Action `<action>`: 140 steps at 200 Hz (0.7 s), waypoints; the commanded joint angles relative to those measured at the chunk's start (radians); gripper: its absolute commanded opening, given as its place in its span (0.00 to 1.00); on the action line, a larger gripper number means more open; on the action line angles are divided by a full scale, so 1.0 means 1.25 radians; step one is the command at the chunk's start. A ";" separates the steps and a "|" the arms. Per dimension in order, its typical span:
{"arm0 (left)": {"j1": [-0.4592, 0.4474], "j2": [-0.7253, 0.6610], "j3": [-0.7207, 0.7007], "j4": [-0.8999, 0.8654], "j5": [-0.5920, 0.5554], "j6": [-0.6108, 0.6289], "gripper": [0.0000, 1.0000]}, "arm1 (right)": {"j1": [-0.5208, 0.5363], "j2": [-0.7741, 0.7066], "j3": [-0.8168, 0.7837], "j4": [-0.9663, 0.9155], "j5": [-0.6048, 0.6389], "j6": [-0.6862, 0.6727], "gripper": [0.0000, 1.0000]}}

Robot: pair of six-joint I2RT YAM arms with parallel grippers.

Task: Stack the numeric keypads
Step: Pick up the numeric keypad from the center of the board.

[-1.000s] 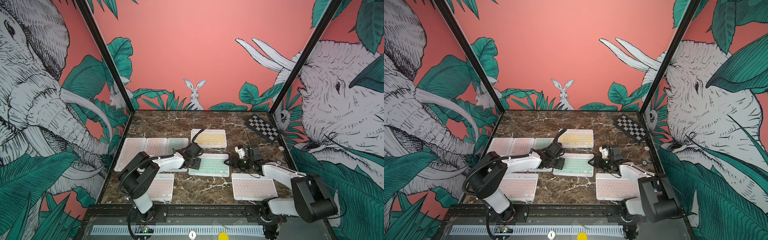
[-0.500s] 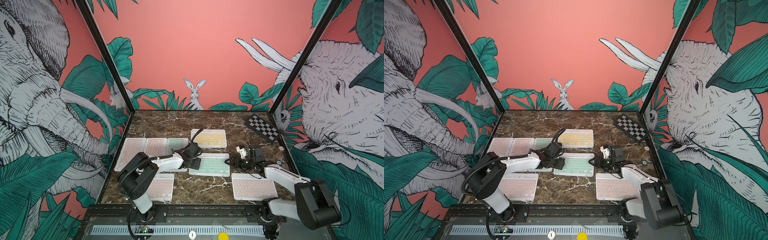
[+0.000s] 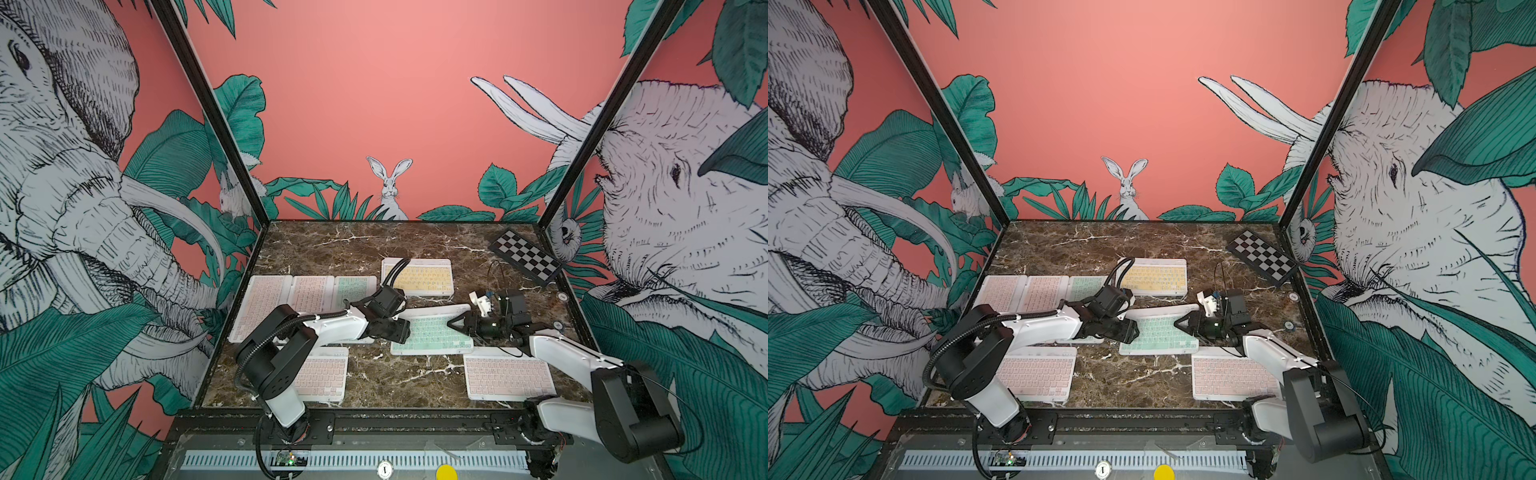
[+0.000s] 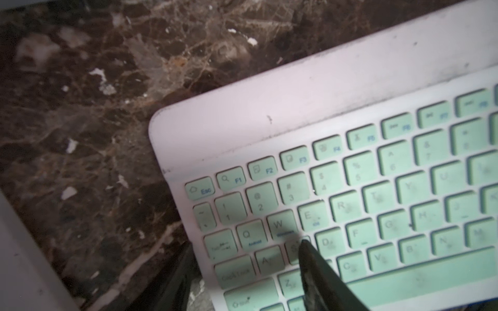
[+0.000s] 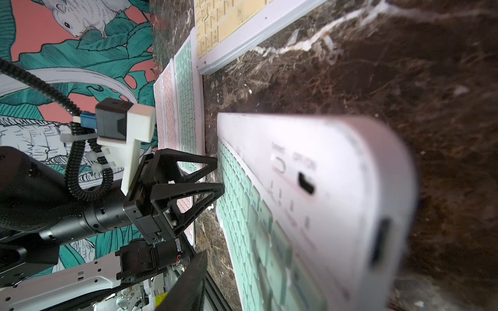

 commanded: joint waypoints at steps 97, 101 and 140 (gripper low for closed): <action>-0.019 -0.067 -0.006 -0.040 -0.099 -0.061 0.63 | 0.012 -0.014 0.030 -0.006 -0.055 -0.029 0.00; -0.018 -0.077 0.003 -0.055 -0.119 -0.064 0.63 | 0.011 -0.017 0.032 -0.006 -0.058 -0.025 0.00; 0.003 -0.193 0.096 -0.213 -0.199 -0.054 0.64 | 0.007 -0.061 0.083 -0.008 -0.079 0.012 0.00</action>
